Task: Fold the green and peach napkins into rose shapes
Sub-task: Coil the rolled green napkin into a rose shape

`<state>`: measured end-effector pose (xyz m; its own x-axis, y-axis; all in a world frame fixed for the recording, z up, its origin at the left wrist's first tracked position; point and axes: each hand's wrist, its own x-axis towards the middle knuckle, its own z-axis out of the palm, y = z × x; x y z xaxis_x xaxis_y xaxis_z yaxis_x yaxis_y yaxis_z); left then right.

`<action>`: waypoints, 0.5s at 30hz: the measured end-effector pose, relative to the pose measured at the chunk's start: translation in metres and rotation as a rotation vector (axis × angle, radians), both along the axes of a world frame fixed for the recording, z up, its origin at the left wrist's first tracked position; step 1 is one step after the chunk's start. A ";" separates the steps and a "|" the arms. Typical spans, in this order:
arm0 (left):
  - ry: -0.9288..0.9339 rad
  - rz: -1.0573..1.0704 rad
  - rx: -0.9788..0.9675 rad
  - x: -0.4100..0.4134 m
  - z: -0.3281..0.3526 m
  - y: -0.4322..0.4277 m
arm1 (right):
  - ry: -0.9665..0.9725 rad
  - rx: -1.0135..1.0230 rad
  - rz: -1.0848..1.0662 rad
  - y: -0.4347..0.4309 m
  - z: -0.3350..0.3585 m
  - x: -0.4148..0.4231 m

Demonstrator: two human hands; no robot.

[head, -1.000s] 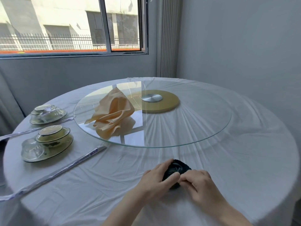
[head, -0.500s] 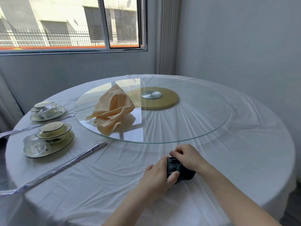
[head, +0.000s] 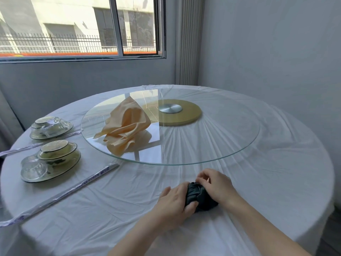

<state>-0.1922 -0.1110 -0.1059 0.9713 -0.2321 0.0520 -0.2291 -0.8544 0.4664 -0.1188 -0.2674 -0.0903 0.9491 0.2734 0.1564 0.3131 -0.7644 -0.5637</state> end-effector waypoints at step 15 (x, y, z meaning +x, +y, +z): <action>0.030 0.375 -0.664 -0.024 0.004 0.019 | 0.068 0.290 0.401 0.001 -0.012 -0.047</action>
<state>-0.2165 -0.0916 -0.1016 0.9821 0.1847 0.0380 0.0420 -0.4105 0.9109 -0.1659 -0.2661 -0.1022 0.7888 0.5733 0.2216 0.5055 -0.4001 -0.7644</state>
